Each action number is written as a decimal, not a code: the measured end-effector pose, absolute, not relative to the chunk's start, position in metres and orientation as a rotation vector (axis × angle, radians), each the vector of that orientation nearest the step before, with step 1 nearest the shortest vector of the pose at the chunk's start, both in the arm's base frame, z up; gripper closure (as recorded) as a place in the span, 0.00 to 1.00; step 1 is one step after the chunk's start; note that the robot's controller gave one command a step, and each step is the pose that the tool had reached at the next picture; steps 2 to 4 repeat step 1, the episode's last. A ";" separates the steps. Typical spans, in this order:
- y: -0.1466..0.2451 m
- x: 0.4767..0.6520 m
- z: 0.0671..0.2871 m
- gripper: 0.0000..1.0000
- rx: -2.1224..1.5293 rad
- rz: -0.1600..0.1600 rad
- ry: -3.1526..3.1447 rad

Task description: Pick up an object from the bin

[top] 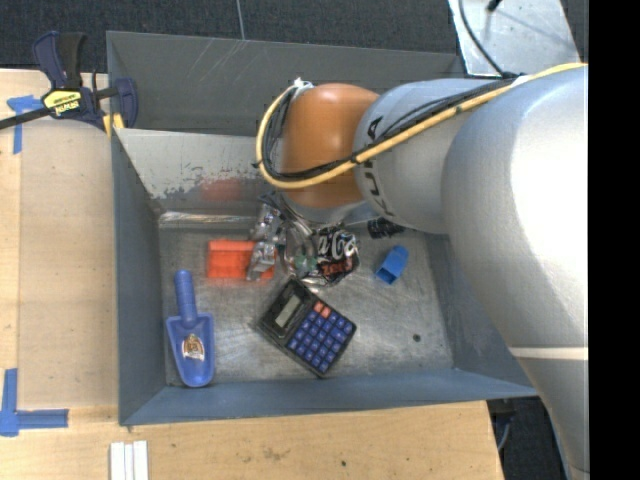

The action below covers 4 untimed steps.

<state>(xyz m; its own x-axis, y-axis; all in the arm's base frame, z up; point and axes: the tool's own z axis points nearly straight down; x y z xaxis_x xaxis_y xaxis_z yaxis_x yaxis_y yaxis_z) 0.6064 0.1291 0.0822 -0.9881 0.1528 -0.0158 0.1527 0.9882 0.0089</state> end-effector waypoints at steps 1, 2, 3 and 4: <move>0.129 0.607 0.082 1.00 0.240 0.012 3.116; 0.129 0.607 0.082 1.00 0.240 0.012 3.116; 0.129 0.607 0.082 1.00 0.240 0.012 3.116; 0.129 0.607 0.082 1.00 0.240 0.012 3.116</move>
Offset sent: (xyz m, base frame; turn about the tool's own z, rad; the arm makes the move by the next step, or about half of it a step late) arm 0.0023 0.0054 -0.0122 0.0324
